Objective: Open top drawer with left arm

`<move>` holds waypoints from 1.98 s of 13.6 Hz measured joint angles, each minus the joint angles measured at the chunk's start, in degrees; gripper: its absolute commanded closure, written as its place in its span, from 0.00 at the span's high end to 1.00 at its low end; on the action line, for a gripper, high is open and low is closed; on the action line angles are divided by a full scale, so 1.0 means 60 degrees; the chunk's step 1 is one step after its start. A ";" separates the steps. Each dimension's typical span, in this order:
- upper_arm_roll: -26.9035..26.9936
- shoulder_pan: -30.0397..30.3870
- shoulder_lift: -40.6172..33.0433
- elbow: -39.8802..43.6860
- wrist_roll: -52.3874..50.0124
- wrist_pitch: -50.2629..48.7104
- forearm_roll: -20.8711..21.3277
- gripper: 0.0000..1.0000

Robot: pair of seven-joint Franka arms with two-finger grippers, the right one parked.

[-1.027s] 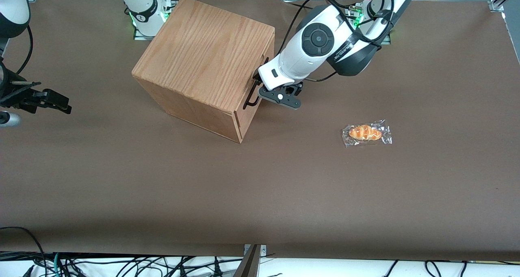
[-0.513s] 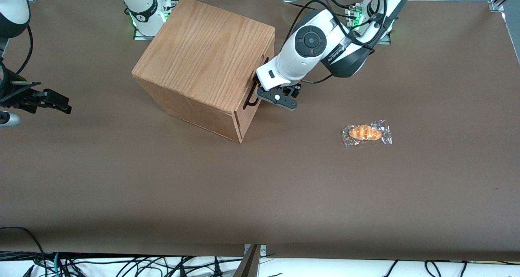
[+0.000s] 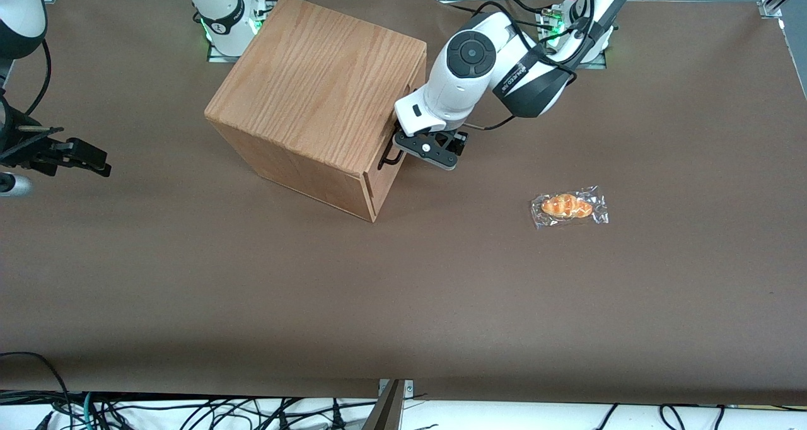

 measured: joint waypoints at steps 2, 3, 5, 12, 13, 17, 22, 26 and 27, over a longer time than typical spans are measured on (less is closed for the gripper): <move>-0.0003 0.0020 -0.0008 -0.0002 -0.0001 -0.0008 0.0044 1.00; -0.0004 0.0035 -0.0011 -0.0004 0.0003 -0.0023 0.0048 1.00; -0.0010 0.0100 -0.0042 0.0001 0.0009 -0.0121 0.0189 1.00; -0.0129 0.0667 -0.0134 -0.0019 0.0493 -0.0532 0.0287 1.00; -0.0168 0.0819 -0.0146 -0.0037 0.0673 -0.0591 0.0284 1.00; -0.0227 0.1205 -0.0167 -0.0080 0.1260 -0.0726 0.0196 1.00; -0.0207 0.1537 -0.0190 -0.0115 0.1878 -0.0855 0.0036 1.00; 0.0088 0.1768 -0.0255 -0.0205 0.2701 -0.0950 -0.0372 1.00; 0.0152 0.1795 -0.0255 -0.0248 0.2910 -0.0954 -0.0549 1.00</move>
